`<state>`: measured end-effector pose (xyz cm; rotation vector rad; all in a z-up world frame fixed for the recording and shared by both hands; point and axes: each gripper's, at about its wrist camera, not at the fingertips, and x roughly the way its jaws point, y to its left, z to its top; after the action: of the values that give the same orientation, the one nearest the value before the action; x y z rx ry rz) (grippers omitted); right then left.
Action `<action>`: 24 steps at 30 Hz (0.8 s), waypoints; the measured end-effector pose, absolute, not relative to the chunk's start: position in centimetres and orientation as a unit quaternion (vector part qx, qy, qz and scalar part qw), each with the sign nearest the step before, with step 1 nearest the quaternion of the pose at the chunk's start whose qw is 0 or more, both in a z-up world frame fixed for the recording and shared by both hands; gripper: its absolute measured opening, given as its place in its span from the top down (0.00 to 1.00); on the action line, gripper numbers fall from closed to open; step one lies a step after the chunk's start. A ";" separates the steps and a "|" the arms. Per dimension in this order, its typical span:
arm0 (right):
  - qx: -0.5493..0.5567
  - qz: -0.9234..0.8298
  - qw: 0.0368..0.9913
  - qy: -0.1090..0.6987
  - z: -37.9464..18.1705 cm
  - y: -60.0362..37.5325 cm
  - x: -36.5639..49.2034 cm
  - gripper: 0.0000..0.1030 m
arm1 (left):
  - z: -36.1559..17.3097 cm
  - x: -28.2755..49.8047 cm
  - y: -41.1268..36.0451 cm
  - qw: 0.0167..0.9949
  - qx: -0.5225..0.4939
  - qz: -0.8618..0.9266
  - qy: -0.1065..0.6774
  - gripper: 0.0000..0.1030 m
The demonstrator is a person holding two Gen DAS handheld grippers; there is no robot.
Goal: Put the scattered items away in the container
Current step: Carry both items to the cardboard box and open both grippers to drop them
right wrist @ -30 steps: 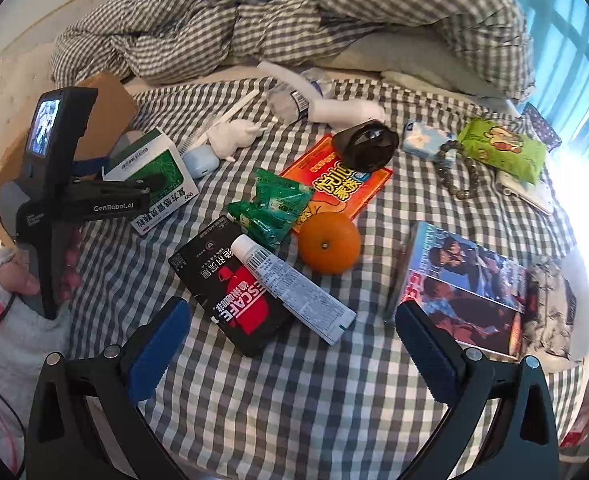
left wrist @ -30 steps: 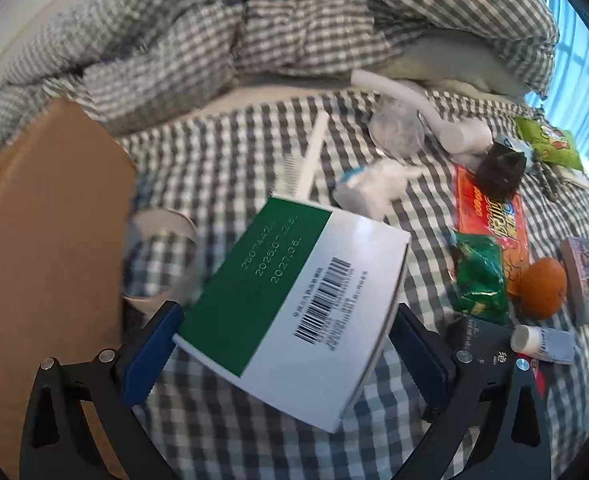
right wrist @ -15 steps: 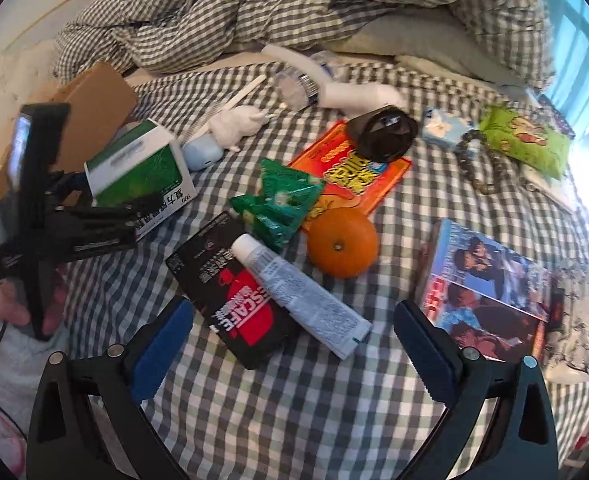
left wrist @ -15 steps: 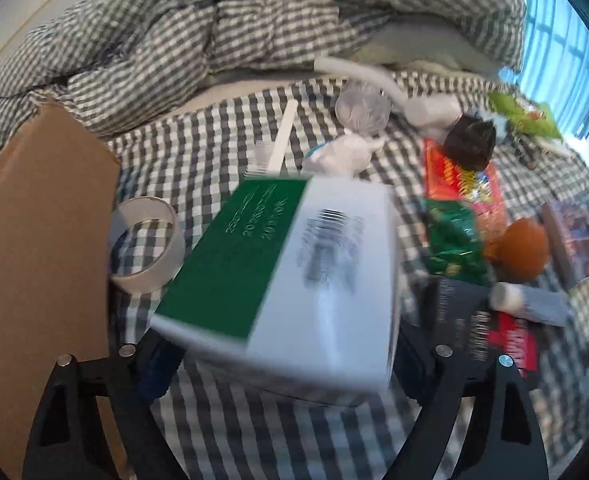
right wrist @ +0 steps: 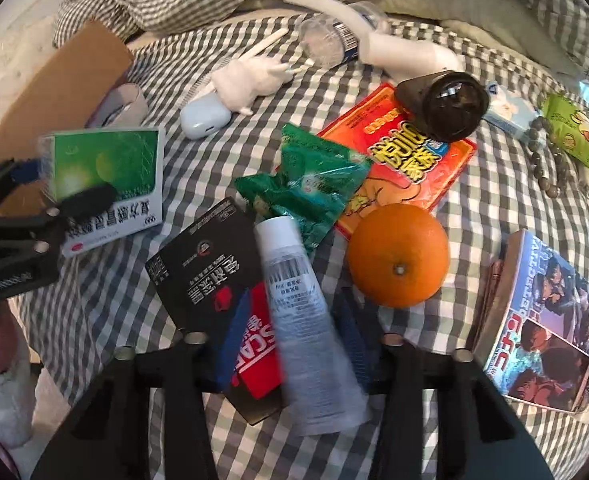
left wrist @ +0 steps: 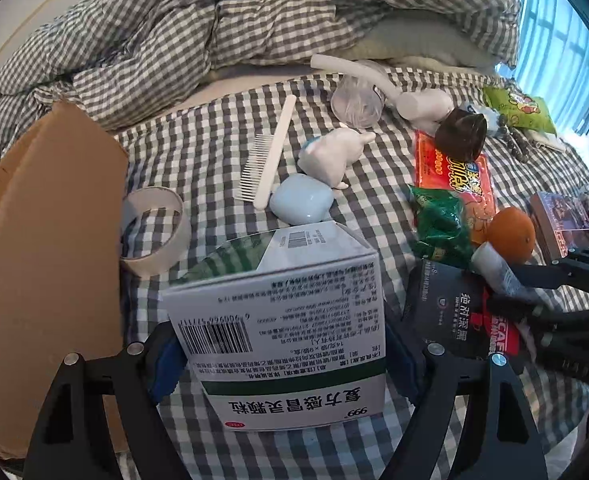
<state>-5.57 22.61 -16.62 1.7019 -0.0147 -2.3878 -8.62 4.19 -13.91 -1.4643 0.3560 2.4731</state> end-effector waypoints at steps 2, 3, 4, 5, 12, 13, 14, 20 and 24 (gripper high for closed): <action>0.579 -0.809 0.104 -0.012 -16.4 23.0 -5.6 0.73 | -14.1 -8.7 4.4 0.122 -0.500 0.849 0.123 0.20; 0.580 -0.807 0.105 -0.017 -16.4 23.2 -5.5 0.73 | -14.1 -8.7 4.5 0.122 -0.499 0.849 0.124 0.21; 0.580 -0.808 0.104 -0.020 -16.4 23.3 -5.4 0.73 | -14.1 -8.7 4.5 0.122 -0.500 0.849 0.123 0.21; 0.579 -0.809 0.103 -0.023 -16.2 23.4 -5.2 0.73 | -14.0 -8.7 4.6 0.123 -0.501 0.848 0.123 0.22; 0.552 -0.825 0.115 -0.043 -13.3 23.3 -3.8 0.73 | -11.6 -7.4 4.3 0.148 -0.489 0.853 0.106 0.22; 0.550 -0.826 0.117 -0.043 -13.0 23.2 -3.8 0.73 | -11.0 -7.1 4.3 0.149 -0.483 0.856 0.106 0.22; 0.545 -0.829 0.119 -0.045 -12.4 23.0 -3.6 0.73 | -10.3 -6.8 4.2 0.153 -0.477 0.859 0.104 0.22; 0.515 -0.845 0.144 -0.029 -8.9 20.8 -2.7 0.73 | -5.6 -5.3 3.4 0.140 -0.436 0.883 0.108 0.22; 0.489 -0.855 0.172 -0.012 -5.8 18.1 -3.0 0.73 | -1.2 -4.3 1.4 0.120 -0.397 0.904 0.103 0.22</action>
<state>-2.97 18.08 -5.78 1.3878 -0.0333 -2.4269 -4.34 1.39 -1.19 -1.1591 0.3017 2.6418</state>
